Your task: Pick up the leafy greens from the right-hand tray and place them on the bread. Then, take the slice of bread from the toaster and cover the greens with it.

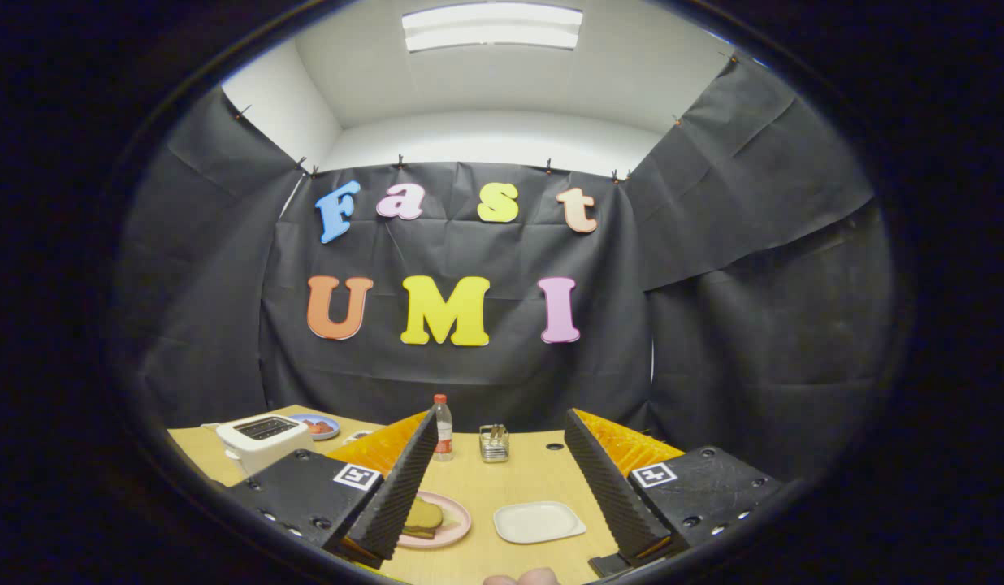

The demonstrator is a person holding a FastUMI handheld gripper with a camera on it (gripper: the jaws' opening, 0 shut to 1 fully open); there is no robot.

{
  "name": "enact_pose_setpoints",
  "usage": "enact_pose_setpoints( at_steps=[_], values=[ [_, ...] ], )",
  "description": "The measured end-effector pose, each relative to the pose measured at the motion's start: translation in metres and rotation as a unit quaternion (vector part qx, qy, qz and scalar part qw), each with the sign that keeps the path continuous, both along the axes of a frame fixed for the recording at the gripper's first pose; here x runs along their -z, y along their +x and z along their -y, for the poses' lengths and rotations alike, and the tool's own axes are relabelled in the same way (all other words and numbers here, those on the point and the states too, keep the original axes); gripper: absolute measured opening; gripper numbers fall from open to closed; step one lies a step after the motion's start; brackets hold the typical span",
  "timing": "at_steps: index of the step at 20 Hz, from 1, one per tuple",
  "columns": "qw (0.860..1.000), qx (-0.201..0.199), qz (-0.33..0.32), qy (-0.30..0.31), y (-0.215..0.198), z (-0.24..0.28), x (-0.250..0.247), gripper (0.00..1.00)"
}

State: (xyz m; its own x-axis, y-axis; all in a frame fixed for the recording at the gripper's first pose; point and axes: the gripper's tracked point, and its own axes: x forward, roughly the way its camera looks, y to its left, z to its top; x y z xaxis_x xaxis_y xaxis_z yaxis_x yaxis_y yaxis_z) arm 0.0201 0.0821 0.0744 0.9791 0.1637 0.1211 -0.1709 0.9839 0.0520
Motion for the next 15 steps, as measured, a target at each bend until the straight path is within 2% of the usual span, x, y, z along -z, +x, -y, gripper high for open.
enact_pose_setpoints(
  at_steps=[15],
  values=[
    [1.0, -0.011, -0.003, 0.008, 0.003, -0.015, 0.007, 0.96]
  ],
)
